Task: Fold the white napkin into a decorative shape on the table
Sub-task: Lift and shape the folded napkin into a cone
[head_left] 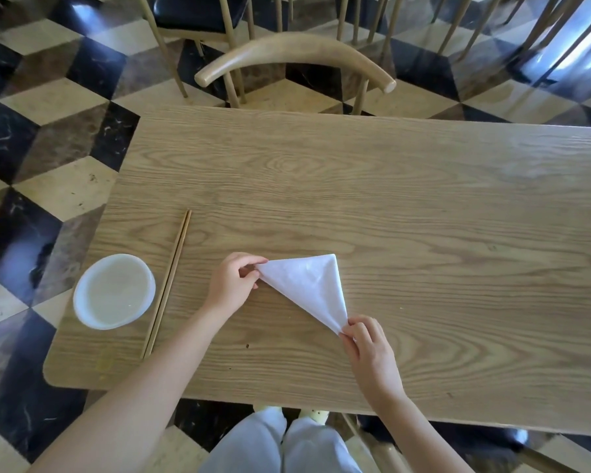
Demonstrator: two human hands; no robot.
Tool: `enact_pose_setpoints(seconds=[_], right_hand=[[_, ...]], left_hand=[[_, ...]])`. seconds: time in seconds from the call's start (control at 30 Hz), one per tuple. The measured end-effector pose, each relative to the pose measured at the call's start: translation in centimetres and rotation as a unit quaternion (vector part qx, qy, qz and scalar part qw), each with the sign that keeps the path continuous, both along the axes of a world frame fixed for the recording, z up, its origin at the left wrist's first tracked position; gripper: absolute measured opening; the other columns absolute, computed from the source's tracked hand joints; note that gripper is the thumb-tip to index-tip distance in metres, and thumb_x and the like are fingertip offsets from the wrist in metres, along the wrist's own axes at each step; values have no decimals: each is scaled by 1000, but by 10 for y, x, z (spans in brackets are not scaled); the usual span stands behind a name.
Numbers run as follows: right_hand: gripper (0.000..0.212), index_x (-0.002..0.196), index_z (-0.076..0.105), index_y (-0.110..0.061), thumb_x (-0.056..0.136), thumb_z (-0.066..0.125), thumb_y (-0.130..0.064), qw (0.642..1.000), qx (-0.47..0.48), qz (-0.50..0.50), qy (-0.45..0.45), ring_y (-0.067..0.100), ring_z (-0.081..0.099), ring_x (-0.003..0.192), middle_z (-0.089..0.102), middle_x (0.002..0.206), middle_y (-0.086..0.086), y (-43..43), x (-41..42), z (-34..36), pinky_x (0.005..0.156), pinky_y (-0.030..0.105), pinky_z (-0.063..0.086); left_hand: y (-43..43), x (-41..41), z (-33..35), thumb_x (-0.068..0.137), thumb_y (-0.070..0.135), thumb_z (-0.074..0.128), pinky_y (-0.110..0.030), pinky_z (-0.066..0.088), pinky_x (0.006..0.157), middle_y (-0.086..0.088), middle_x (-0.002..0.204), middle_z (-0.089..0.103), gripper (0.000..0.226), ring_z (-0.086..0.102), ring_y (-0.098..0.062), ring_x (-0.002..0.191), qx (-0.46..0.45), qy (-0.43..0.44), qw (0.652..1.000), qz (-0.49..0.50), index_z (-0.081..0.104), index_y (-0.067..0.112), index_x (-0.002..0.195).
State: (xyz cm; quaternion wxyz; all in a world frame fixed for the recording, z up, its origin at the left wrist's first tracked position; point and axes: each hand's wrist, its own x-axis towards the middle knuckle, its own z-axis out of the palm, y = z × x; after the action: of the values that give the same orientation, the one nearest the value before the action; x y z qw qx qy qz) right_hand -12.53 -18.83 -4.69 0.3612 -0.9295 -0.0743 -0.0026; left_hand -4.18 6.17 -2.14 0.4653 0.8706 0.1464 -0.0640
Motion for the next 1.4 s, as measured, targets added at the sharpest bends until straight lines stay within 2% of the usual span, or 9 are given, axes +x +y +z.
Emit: enact_pose_setpoints(seconds=[0.27,0.43,0.6,0.7,0.9,1.0,1.13,1.27,1.4], right_hand=[[23,85,51,-13,77,68,1,998,-60,5,-35,19,50,83,55,98,0,3,-6,-9,70,27,47],[6,85,52,-14,89,49,-15,998,-46,-5,-41,15,51,81,56,92,-3,4,-6,-8,67,23,45],[18,81,54,-11,79,66,3,999,-45,-16,-21,21,54,75,58,86,-1,1,-1,-5,61,29,49],[18,80,53,-11,79,64,4,999,-43,-14,-17,20,53,75,57,85,-2,-1,3,-4,60,29,48],[18,80,53,-10,79,64,4,998,-49,-1,-25,22,52,76,57,84,-1,-12,17,2,61,31,48],[15,83,54,-9,78,61,4,996,-70,14,-52,23,51,75,59,82,3,-20,33,3,66,29,45],[9,87,54,-10,84,46,-11,993,-92,31,-64,23,47,77,59,82,3,-33,53,1,70,29,41],[20,89,51,-16,82,57,1,993,-91,58,-41,22,48,80,57,87,0,-37,51,-7,71,33,48],[28,90,50,-22,79,59,2,1000,13,8,24,19,48,87,51,92,-6,-34,54,-1,80,25,39]], left_hand=[[2,15,4,89,-3,47,-10,51,57,-1,95,63,26,60,-10,69,-19,78,996,-38,64,13,99],[9,16,14,90,-4,47,-14,52,60,-1,87,62,24,60,-9,69,-25,82,988,-129,61,12,102],[17,9,9,77,6,71,-9,41,68,6,96,57,25,55,-4,81,64,38,975,-207,63,15,100],[15,7,5,82,5,64,-15,37,63,2,88,59,11,52,-4,74,111,-7,972,-209,64,13,90],[4,3,9,83,-2,55,-13,35,58,11,73,52,12,47,1,65,141,-37,969,-199,58,9,81],[-4,-2,12,85,-1,48,-20,31,53,8,65,47,10,43,-7,57,139,-18,975,-170,51,8,83],[-6,-14,10,87,4,49,-39,40,56,-9,67,59,8,51,-28,60,99,-7,986,-133,50,12,88],[-7,-30,6,86,8,54,-38,42,59,-5,73,64,9,54,-26,64,123,40,984,-123,52,14,93],[-5,-22,15,82,14,61,-36,44,69,0,89,61,21,55,-23,76,138,133,969,-154,52,16,101]])
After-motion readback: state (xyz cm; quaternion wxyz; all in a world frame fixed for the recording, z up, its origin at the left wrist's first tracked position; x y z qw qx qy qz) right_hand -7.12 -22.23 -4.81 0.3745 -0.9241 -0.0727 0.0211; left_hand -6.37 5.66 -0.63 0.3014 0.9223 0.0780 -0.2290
